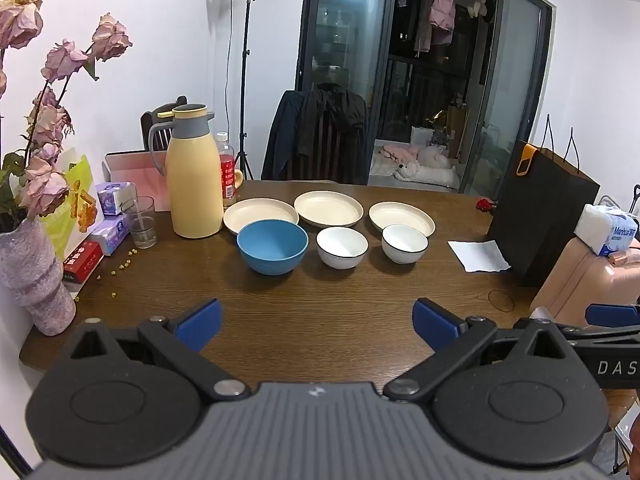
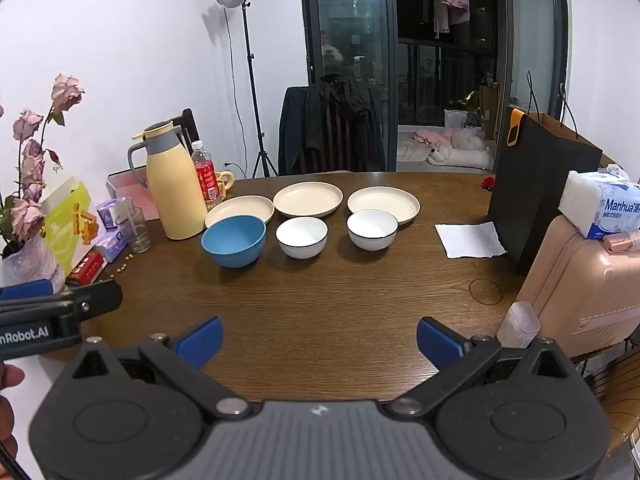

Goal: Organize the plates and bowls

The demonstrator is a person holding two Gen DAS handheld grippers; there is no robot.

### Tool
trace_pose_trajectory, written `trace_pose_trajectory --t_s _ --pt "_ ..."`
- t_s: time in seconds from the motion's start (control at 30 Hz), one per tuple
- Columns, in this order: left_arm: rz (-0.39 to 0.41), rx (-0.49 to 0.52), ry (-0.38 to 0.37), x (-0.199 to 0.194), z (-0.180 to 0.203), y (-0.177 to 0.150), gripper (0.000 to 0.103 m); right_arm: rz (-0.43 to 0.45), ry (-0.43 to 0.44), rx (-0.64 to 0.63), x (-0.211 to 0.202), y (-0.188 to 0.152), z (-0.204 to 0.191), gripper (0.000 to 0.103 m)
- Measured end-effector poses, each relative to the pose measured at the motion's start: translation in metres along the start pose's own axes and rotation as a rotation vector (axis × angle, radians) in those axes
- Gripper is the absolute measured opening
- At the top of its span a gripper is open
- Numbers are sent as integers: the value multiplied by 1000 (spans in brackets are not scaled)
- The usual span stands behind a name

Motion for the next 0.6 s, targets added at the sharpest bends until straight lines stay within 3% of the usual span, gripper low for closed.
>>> trace_pose_trajectory --t_s 0.6 --pt "-5 2 1 -1 -2 -2 103 -5 5 6 3 1 3 103"
Point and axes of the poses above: each gripper's, at about its wrist camera, not at the fingertips, and x roughly the way its jaws point, z to its right, y to its top, the point moved 5 cm from there along x, roughly the way its jaws point, and after that the axes turned 4 degrees about -x, right-handed, at the moved point
